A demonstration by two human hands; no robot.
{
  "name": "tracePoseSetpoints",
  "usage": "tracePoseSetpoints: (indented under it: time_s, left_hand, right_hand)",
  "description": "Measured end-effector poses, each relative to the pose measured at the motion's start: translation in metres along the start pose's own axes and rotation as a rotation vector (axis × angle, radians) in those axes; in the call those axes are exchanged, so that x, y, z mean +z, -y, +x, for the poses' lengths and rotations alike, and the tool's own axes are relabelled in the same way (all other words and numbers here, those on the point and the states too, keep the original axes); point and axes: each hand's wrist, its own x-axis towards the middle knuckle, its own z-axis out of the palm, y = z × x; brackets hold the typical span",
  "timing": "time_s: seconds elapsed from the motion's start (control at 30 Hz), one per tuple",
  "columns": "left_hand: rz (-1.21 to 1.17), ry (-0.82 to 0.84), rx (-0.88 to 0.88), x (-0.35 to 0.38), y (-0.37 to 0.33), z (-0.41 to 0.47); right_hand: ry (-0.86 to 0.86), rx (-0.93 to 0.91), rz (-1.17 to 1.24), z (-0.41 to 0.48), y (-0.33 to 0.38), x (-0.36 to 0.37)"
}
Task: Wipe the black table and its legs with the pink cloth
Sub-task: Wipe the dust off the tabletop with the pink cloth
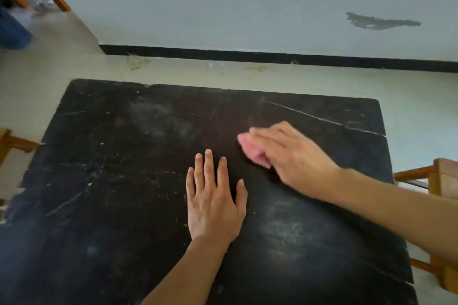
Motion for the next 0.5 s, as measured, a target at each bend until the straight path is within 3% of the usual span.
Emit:
tracePoseSetpoints:
  time_s: [0.07,0.13,0.2,0.3,0.37,0.43,0.5]
  left_hand:
    - [0.021,0.002,-0.012,0.0,0.001,0.002]
    - [0.031,0.01,-0.016,0.0,0.003,0.002]
    - [0.021,0.008,-0.021,0.001,0.003,0.002]
    - [-0.003,0.003,-0.01,0.0,0.003,-0.001]
    - [0.002,0.004,-0.011,0.001,0.004,0.001]
    - [0.011,0.011,-0.01,0.001,0.005,0.001]
    - [0.012,0.016,-0.01,0.001,0.004,0.0]
  right_hand:
    - [0.03,-0.204,-0.026,-0.012,0.013,0.027]
    - [0.002,-0.235,-0.042,0.013,-0.007,0.035]
    - [0.022,-0.028,-0.037,0.059,-0.042,0.024]
    - [0.081,0.476,-0.133,0.1,-0.115,-0.009]
    - [0.045,0.613,-0.17,0.098,-0.131,-0.024]
    - [-0.118,0.482,-0.129,0.078,-0.104,-0.025]
    - [-0.126,0.274,-0.041,0.044,-0.059,-0.013]
